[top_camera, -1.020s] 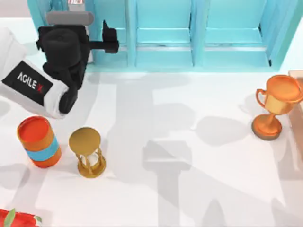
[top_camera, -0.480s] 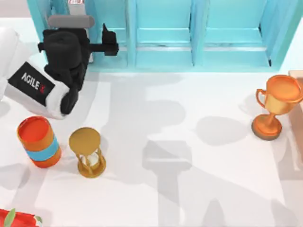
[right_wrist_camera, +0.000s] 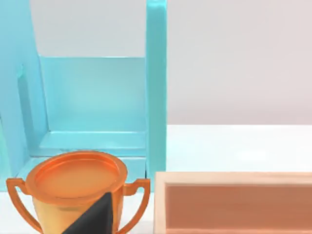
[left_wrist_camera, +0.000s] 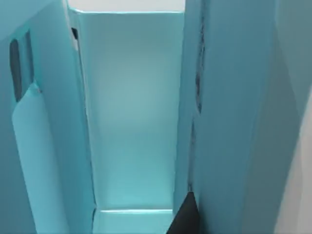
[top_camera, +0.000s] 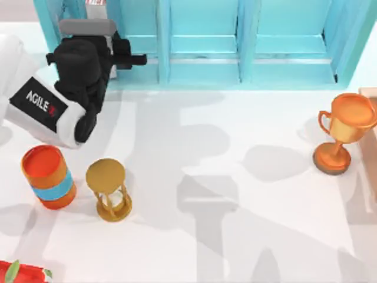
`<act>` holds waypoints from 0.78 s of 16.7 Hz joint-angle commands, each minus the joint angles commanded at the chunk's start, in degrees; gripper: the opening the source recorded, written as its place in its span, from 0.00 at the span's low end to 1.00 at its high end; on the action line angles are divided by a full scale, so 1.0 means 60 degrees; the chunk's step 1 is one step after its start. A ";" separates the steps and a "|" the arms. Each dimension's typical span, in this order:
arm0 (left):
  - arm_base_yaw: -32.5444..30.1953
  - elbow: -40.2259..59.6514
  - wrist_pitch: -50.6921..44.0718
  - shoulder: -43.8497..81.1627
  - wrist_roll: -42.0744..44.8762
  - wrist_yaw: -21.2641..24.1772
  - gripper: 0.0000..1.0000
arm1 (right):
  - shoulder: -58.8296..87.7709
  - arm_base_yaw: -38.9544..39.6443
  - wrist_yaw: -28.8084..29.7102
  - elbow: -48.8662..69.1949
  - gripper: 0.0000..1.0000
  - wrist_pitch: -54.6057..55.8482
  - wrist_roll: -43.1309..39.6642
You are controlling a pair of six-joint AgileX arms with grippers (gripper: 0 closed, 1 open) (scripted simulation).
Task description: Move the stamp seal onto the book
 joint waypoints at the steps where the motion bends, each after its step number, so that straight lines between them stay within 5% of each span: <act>1: 0.0000 0.0000 0.0000 0.0000 0.0000 0.0000 0.17 | 0.0000 0.0000 0.0000 0.0000 1.00 0.0000 0.0000; 4: 0.0000 0.0000 0.0000 0.0000 0.0000 0.0000 0.00 | 0.0000 0.0000 0.0000 0.0000 1.00 0.0000 0.0000; 13: -0.0048 -0.0009 -0.0010 -0.0023 0.0007 0.0000 0.00 | 0.0000 0.0000 0.0000 0.0000 1.00 0.0000 0.0000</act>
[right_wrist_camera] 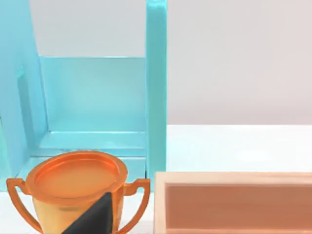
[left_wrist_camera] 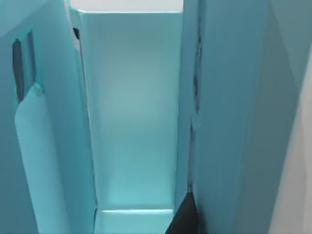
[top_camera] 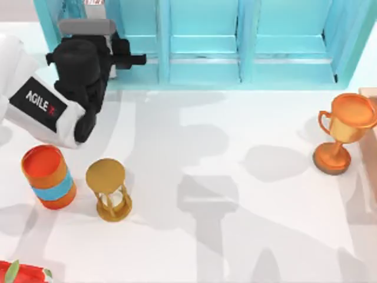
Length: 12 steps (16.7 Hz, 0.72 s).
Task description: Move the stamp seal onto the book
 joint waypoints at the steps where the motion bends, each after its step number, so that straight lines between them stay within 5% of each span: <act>1: -0.0023 -0.0066 -0.0091 -0.0098 -0.0002 -0.0029 0.00 | 0.0000 0.0000 0.0000 0.0000 1.00 0.0000 0.0000; 12: -0.0777 -0.2086 -0.2938 -0.4950 -0.0069 -0.0879 0.00 | 0.0000 0.0000 0.0000 0.0000 1.00 0.0000 0.0000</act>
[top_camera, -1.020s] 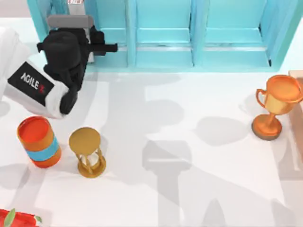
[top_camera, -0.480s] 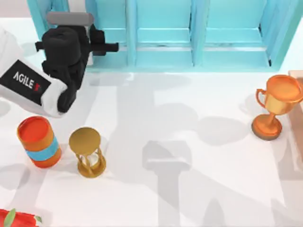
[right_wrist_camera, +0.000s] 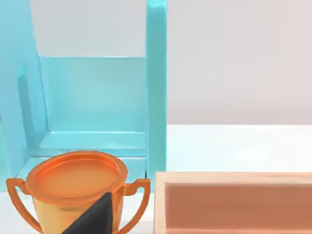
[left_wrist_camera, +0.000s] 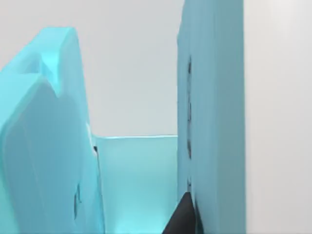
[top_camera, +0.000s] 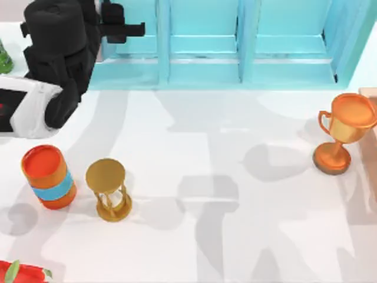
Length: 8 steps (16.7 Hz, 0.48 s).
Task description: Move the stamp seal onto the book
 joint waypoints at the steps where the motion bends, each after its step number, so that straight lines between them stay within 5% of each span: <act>1: -0.0066 -0.0185 -0.0281 -0.0380 -0.0002 -0.0084 0.00 | 0.0000 0.0000 0.0000 0.0000 1.00 0.0000 0.0000; 8: -0.0594 -0.1398 -0.2102 -0.3972 -0.0065 -0.0611 0.00 | 0.0000 0.0000 0.0000 0.0000 1.00 0.0000 0.0000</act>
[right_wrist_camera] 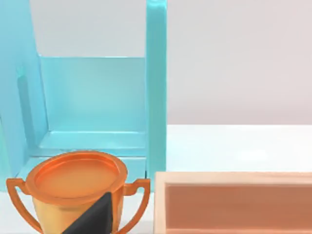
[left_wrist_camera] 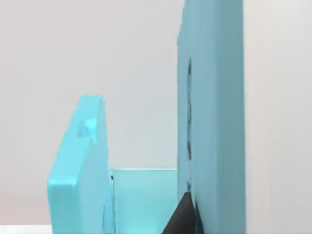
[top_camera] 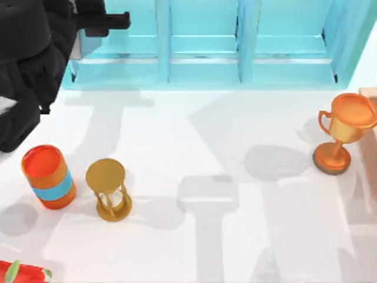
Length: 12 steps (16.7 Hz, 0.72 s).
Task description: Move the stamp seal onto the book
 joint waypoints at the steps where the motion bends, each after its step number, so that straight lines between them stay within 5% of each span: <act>1: -0.0087 -0.0203 -0.0317 -0.0582 -0.0008 -0.0093 0.00 | 0.0000 0.0000 0.0000 0.0000 1.00 0.0000 0.0000; 12: -0.0465 -0.1044 -0.1414 -0.1914 -0.0092 -0.0541 0.00 | 0.0000 0.0000 0.0000 0.0000 1.00 0.0000 0.0000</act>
